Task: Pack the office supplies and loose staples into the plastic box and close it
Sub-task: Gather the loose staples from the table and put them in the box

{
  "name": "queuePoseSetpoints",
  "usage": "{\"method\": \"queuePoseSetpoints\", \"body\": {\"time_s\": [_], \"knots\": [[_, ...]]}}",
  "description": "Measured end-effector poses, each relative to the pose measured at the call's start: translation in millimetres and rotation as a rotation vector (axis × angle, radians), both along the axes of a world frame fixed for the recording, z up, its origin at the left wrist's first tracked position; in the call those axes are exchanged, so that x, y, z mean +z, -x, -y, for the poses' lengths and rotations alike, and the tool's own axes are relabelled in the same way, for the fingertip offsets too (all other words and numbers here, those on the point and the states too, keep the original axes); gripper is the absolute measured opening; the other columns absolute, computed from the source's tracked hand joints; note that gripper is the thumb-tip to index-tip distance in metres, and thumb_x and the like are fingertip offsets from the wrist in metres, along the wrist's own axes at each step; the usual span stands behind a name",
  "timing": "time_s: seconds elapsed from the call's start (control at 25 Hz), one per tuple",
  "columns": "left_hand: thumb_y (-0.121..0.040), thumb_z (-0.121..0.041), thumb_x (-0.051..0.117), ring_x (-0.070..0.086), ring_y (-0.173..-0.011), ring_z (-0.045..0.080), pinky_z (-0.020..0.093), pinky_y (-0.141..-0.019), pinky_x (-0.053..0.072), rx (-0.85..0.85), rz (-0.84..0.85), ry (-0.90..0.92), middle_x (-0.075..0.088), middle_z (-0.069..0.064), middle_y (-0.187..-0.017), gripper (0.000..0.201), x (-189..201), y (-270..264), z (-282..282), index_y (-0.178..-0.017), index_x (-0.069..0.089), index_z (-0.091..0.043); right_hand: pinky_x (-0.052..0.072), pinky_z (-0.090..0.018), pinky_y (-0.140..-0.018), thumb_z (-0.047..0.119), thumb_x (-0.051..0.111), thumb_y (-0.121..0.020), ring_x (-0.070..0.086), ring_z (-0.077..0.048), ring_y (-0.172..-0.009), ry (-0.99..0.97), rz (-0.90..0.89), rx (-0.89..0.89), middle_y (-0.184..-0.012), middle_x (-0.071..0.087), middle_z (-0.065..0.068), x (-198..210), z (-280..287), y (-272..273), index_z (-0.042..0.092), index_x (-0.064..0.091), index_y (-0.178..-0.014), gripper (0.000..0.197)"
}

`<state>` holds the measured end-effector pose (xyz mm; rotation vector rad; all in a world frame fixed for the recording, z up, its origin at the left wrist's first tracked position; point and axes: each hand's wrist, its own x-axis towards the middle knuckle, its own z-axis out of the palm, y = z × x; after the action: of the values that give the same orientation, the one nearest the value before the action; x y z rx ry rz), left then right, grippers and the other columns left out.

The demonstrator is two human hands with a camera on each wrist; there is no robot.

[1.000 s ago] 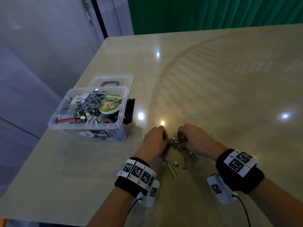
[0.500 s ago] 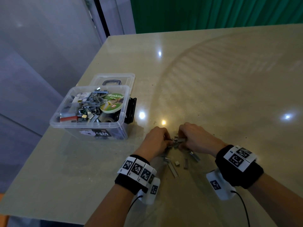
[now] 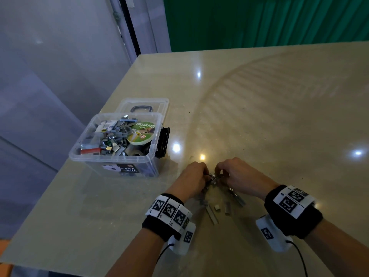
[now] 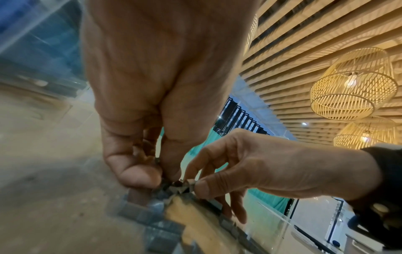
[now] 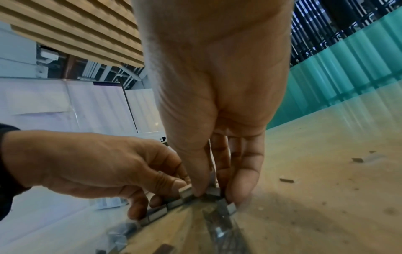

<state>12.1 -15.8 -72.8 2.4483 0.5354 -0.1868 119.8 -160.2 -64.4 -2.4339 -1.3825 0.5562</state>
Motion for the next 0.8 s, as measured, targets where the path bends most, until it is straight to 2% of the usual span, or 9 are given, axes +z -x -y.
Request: {"method": "queuePoseSetpoints", "body": {"time_s": [0.2,0.32,0.4,0.52,0.68,0.8], "knots": [[-0.095,-0.011,0.060,0.063,-0.084,0.016,0.017,-0.066,0.049,0.017,0.044,0.069,0.066,0.009,-0.108,0.014,8,4,-4,-0.107,0.068,-0.010,0.058,-0.039,-0.075,0.013,0.060,-0.095,0.063,-0.015,-0.078,-0.041,-0.003,0.018,-0.087,0.068,-0.001,3,2,-1,0.015,0.073,-0.093,0.012],[-0.094,-0.008,0.061,0.067,-0.081,0.017,0.029,-0.074,0.059,0.040,0.103,0.068,0.068,0.008,-0.102,0.014,21,8,-8,-0.104,0.070,-0.011,0.058,-0.031,-0.067,0.011,0.062,-0.095,0.064,-0.007,-0.068,-0.084,-0.048,-0.002,-0.082,0.070,0.001,17,-2,-8,0.013,0.074,-0.089,0.013],[-0.093,-0.008,0.064,0.068,-0.073,0.015,0.029,-0.070,0.060,0.081,0.168,0.091,0.070,0.008,-0.093,0.011,38,12,-12,-0.101,0.071,-0.009,0.058,-0.024,-0.059,0.006,0.058,-0.097,0.065,-0.007,-0.062,-0.120,-0.111,-0.019,-0.080,0.070,0.000,32,-7,-12,0.011,0.073,-0.090,0.017],[-0.092,-0.008,0.065,0.065,-0.061,0.007,0.020,-0.062,0.057,0.141,0.312,0.128,0.070,0.004,-0.082,0.007,76,25,-23,-0.097,0.071,-0.009,0.060,-0.030,-0.061,0.008,0.053,-0.101,0.068,-0.012,-0.067,-0.187,-0.171,0.005,-0.085,0.069,-0.004,59,-24,-14,0.010,0.072,-0.099,0.019],[-0.089,-0.007,0.068,0.068,-0.067,0.009,0.023,-0.066,0.057,0.270,0.495,0.047,0.072,0.001,-0.080,0.010,129,64,-70,-0.091,0.072,-0.016,0.059,-0.039,-0.067,0.012,0.057,-0.101,0.068,-0.017,-0.074,-0.352,-0.202,0.092,-0.091,0.068,0.000,95,-70,-1,0.014,0.075,-0.104,0.018],[-0.086,-0.005,0.070,0.066,-0.066,0.000,0.012,-0.064,0.051,0.393,0.526,-0.020,0.073,-0.005,-0.080,0.011,139,96,-105,-0.092,0.075,-0.014,0.060,-0.039,-0.067,0.010,0.059,-0.099,0.065,-0.014,-0.075,-0.435,-0.224,0.122,-0.094,0.066,-0.003,109,-102,18,0.011,0.077,-0.100,0.018]]}}
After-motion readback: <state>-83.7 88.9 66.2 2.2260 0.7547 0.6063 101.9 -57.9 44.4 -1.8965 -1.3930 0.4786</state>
